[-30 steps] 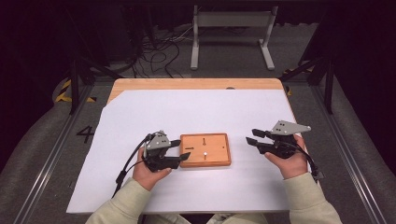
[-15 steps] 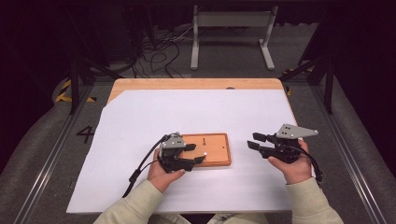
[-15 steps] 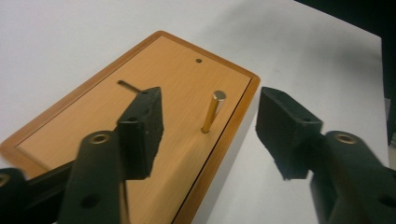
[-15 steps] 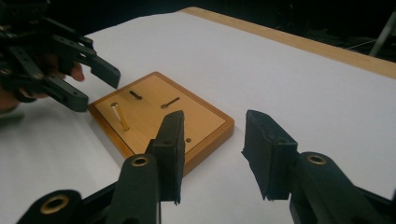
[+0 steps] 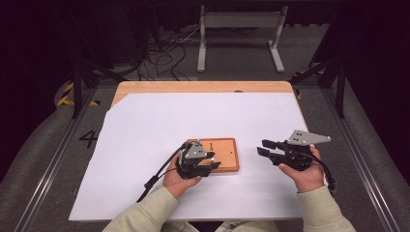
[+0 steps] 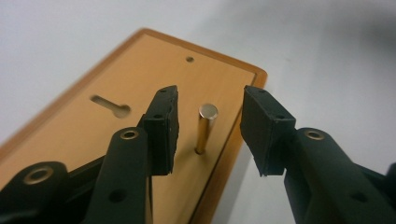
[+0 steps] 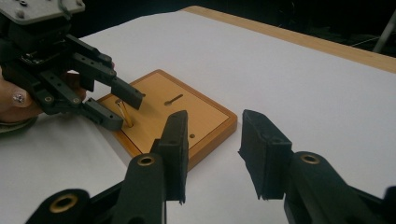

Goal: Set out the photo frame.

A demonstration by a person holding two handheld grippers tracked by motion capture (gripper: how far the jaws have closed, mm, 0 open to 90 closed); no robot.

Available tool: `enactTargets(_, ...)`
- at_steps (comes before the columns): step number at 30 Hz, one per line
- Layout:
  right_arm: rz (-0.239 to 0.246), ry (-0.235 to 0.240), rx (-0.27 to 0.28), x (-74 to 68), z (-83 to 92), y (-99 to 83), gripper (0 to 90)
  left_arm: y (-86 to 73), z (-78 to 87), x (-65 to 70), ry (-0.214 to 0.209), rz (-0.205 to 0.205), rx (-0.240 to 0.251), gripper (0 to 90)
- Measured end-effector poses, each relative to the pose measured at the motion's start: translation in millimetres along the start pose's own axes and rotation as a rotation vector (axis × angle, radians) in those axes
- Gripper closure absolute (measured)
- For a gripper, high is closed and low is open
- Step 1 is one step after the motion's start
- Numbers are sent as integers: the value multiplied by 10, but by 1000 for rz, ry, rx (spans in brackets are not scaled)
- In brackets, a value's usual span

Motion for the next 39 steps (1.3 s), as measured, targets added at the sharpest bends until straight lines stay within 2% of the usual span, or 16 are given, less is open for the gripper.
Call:
enactTargets(3, 1, 3, -4, -4, -6, -3, 623, -33, -23, -51, -33, 40, -16, 608)
enactTargets(4, 0, 3, -6, -6, -10, -5, 622, -43, -23, -53, -23, 45, -20, 622)
enactTargets(8, -3, 9, -9, -8, -28, -15, 621, -59, 8, -40, 5, 22, -16, 790)
enactTargets(9, -3, 9, -9, -10, -31, -16, 621, -56, 9, -32, 2, 19, -16, 820)
enactTargets(10, -4, 10, -9, -11, -32, -16, 621, -55, 5, -18, 17, 2, -18, 833)
enactTargets(13, -2, 10, -13, -13, -38, -16, 621, -54, 3, -8, 27, -29, -22, 840)
enactTargets(16, -5, 16, -16, -13, -47, -21, 625, -55, -2, 4, 31, -42, -18, 842)
enactTargets(17, -6, 19, -22, -16, -61, -24, 636, -53, 1, 18, 41, -70, -26, 842)
enactTargets(21, 1, 26, -31, -28, -90, -23, 642, -56, 2, 29, 48, -86, -28, 843)
enactTargets(25, 6, 30, -49, -36, -127, -32, 646, -53, 1, 63, 81, -126, -38, 843)
enactTargets(27, 4, 34, -52, -39, -138, -32, 646, -58, 1, 67, 81, -135, -39, 844)
enactTargets(35, 11, 48, -72, -58, -203, -33, 653, -93, 0, 90, 104, -188, -15, 841)
enactTargets(37, 17, 51, -82, -64, -227, -29, 653, -106, 5, 131, 123, -218, -11, 842)
enactTargets(38, 21, 54, -86, -73, -250, -23, 652, -123, 8, 165, 146, -255, -1, 841)
enactTargets(39, 21, 54, -86, -73, -250, -23, 652, -123, 8, 165, 146, -255, -1, 841)
Point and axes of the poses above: each handheld gripper's, and its own axes: z roughly backward along the jaws, y roughly out of its top, x roughly to its right, the point moved 1 cm from there along -z, roughly forward along the jaws, and after that the axes turned 4 degrees about -z, right-handed, at the moved point
